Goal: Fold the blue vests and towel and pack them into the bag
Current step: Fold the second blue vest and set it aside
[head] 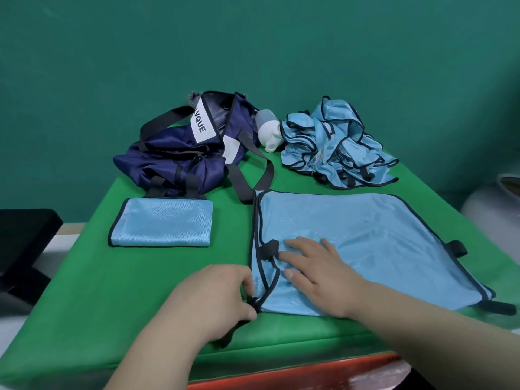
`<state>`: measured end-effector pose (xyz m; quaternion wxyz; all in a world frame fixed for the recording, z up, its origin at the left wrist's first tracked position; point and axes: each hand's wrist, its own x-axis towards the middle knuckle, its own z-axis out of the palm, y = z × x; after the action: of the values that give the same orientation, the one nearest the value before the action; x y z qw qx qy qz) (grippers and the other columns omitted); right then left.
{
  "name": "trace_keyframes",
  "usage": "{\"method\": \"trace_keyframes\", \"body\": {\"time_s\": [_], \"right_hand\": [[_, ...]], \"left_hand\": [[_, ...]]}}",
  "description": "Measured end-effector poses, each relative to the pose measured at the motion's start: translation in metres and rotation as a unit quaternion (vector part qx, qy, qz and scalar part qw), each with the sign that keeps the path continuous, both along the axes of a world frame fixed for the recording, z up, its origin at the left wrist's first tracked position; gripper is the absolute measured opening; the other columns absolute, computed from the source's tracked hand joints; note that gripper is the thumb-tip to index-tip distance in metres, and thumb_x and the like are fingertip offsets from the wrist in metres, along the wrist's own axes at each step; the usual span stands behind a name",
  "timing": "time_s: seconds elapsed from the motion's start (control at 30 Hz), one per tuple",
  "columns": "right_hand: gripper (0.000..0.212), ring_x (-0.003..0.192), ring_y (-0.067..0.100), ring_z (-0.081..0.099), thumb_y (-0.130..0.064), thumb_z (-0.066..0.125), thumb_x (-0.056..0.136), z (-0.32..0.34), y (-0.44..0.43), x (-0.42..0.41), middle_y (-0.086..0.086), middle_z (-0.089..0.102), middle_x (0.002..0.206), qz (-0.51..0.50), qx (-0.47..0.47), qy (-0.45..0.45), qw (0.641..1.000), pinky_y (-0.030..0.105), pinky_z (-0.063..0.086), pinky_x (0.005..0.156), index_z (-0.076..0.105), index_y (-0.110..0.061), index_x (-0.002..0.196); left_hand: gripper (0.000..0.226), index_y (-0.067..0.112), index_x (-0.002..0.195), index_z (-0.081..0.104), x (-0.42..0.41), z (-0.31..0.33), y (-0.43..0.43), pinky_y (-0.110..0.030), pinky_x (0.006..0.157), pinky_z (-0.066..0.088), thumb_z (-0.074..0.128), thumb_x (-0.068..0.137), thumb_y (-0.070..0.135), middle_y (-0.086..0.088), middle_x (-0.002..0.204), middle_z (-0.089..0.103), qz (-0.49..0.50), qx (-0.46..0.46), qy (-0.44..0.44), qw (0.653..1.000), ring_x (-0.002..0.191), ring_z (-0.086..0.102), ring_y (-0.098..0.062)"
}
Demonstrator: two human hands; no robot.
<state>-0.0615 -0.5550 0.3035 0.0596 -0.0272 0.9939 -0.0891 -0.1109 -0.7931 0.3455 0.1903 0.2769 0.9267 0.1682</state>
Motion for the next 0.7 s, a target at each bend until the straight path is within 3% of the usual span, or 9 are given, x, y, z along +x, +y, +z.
{"method": "trace_keyframes", "body": {"time_s": [0.17, 0.37, 0.43, 0.57, 0.7], "right_hand": [[0.053, 0.143, 0.010, 0.023, -0.050, 0.016, 0.102, 0.028, -0.007, -0.013, -0.011, 0.038, 0.150, 0.017, 0.000, -0.028, 0.999, 0.056, 0.006, 0.121, 0.040, -0.037, 0.148], [0.048, 0.146, 0.009, 0.020, -0.036, 0.028, 0.104, 0.035, -0.039, -0.024, -0.013, 0.038, 0.153, 0.055, -0.057, -0.022, 0.997, 0.049, 0.003, 0.123, 0.035, -0.036, 0.152], [0.048, 0.145, 0.007, 0.021, -0.023, 0.034, 0.106, 0.036, -0.045, -0.028, -0.009, 0.041, 0.153, 0.052, -0.103, -0.023, 0.993, 0.045, -0.001, 0.123, 0.035, -0.034, 0.153], [0.063, 0.146, -0.003, 0.016, -0.015, 0.035, 0.093, 0.031, -0.044, -0.036, -0.001, 0.035, 0.159, 0.064, -0.150, -0.044, 0.986, 0.033, 0.000, 0.124, 0.035, -0.036, 0.152], [0.069, 0.145, -0.003, 0.025, -0.018, 0.036, 0.075, 0.029, -0.037, -0.038, -0.003, 0.035, 0.159, 0.014, -0.253, -0.028, 0.967, 0.027, 0.015, 0.124, 0.048, -0.053, 0.133]], "left_hand": [[0.023, 0.033, 0.084, 0.065, -0.007, -0.002, -0.007, -0.026, 0.068, 0.051, 0.077, 0.074, 0.050, 0.017, 0.080, 0.067, 0.011, 0.011, -0.008, 1.000, 0.076, 0.063, -0.003], [0.032, 0.034, 0.085, 0.061, -0.011, -0.004, -0.016, -0.028, 0.072, 0.053, 0.069, 0.073, 0.062, 0.017, 0.084, 0.066, 0.019, 0.037, 0.003, 0.999, 0.078, 0.062, -0.004], [0.030, 0.033, 0.083, 0.060, -0.010, -0.004, -0.017, -0.029, 0.072, 0.052, 0.063, 0.079, 0.062, 0.015, 0.082, 0.066, 0.025, 0.057, 0.012, 0.998, 0.078, 0.061, -0.005], [0.023, 0.032, 0.084, 0.057, -0.012, -0.005, -0.016, -0.029, 0.064, 0.045, 0.054, 0.089, 0.054, 0.013, 0.080, 0.062, 0.049, 0.091, 0.050, 0.993, 0.079, 0.058, -0.008], [0.018, 0.034, 0.083, 0.056, -0.012, -0.007, -0.009, -0.030, 0.063, 0.043, 0.053, 0.092, 0.050, 0.014, 0.080, 0.060, 0.059, 0.128, 0.058, 0.988, 0.078, 0.057, -0.006]]}}
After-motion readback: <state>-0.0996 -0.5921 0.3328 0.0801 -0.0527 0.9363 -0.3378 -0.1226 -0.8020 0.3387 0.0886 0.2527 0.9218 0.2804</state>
